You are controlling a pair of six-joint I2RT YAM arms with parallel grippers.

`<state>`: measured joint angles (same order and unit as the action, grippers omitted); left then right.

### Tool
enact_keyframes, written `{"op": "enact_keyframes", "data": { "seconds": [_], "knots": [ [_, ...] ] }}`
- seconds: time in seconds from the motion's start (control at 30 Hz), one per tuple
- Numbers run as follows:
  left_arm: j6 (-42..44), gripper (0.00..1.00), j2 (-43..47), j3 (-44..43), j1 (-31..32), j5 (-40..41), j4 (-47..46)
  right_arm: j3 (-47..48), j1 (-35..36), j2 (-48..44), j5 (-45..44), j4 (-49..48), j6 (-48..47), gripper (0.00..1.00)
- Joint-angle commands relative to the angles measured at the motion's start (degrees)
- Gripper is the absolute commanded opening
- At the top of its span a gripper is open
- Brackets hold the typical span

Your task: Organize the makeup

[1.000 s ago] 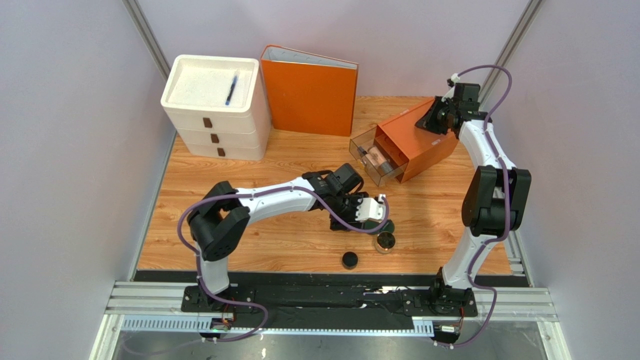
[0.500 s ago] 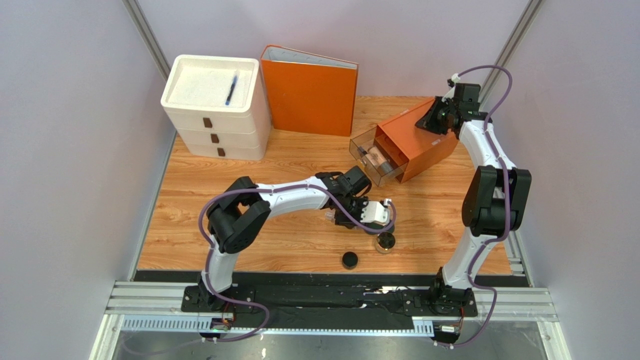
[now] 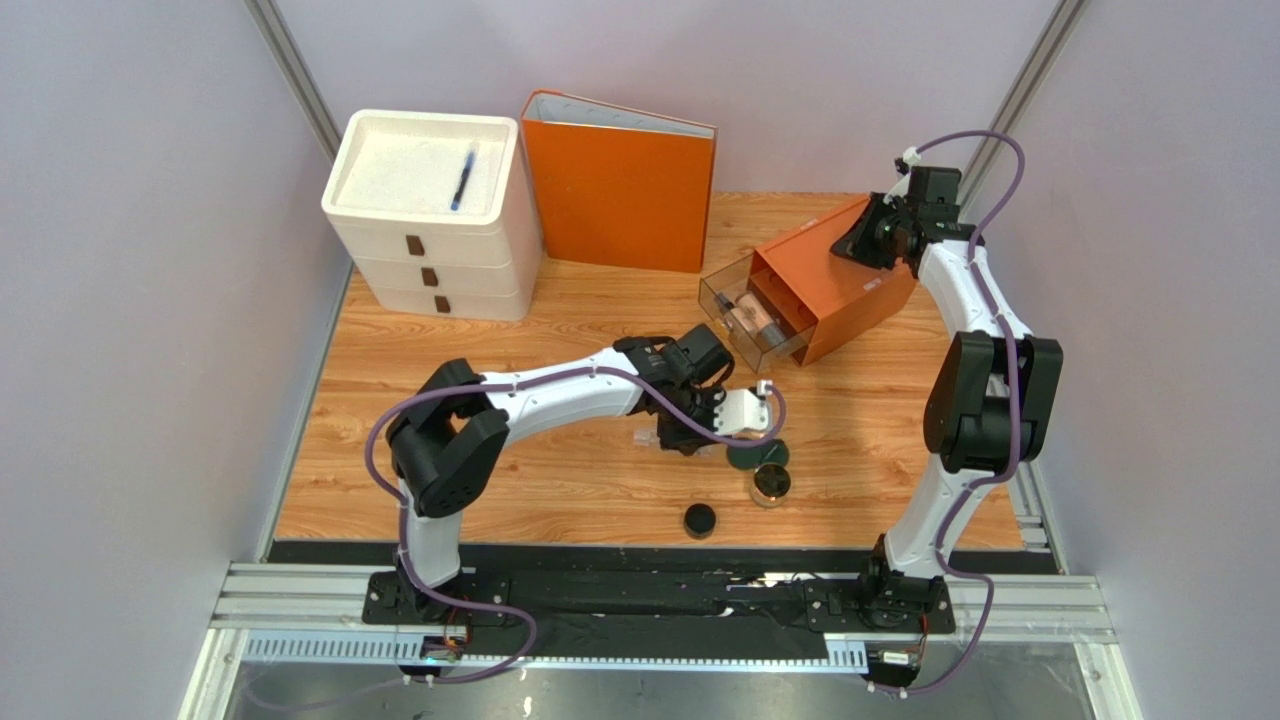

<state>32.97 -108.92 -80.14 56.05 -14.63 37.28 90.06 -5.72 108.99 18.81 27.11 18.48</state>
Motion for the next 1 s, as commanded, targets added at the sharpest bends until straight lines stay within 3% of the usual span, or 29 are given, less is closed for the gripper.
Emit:
{"op": "enact_keyframes", "data": {
  "seconds": [0.0,0.17,0.2,0.3,0.33,0.37,0.4,0.5,0.67,0.87,0.93,0.97],
  "knots": [
    [-10.54,0.00,6.53,-9.57,-2.34,-7.14,-6.32,-5.86,1.23,8.52,-3.34,17.01,-1.69,0.00],
    [-27.40,0.00,4.78,-15.48,-6.30,-18.21,-16.16,-5.95,1.23,8.52,-2.99,16.83,-1.69,0.00],
    [-30.65,0.00,4.34,-16.10,-7.52,-19.11,-21.58,-5.95,1.15,8.43,-3.07,16.83,-1.69,0.00],
    [-46.99,0.00,3.90,-13.83,-9.73,-17.89,-36.53,-6.30,1.23,8.26,-3.25,16.75,-1.78,0.00],
    [-57.04,0.00,3.63,-12.69,-11.47,-16.76,-41.45,-6.39,1.23,8.26,-3.34,16.74,-1.87,0.00],
    [-62.01,0.00,2.76,-10.50,-12.19,-16.05,-50.20,-6.48,1.23,8.26,-3.17,16.74,-1.87,0.00],
    [-70.42,0.00,2.06,-10.04,-12.98,-15.43,-53.59,-6.48,1.15,8.26,-3.25,16.66,-1.78,0.00],
    [-81.27,0.00,-1.63,-11.35,-14.48,-12.18,-61.08,-6.57,1.15,7.82,-3.25,16.57,-1.78,0.00],
    [-90.00,0.00,-7.52,-15.22,-14.65,-7.53,-67.24,-6.65,1.23,7.73,-3.16,16.57,-1.78,0.00],
    [-93.53,0.00,-9.64,-15.84,-14.48,-2.60,-63.74,-6.74,1.15,7.73,-3.25,16.57,-1.87,0.00],
    [-91.34,0.06,-8.68,-14.96,-14.13,0.73,-60.33,-6.74,1.15,7.82,-3.16,16.57,-1.87,0.00],
    [-89.85,0.18,-7.89,-14.44,-13.95,1.70,-59.09,-6.65,1.15,7.82,-3.25,16.57,-1.87,0.00]
  ]
}}
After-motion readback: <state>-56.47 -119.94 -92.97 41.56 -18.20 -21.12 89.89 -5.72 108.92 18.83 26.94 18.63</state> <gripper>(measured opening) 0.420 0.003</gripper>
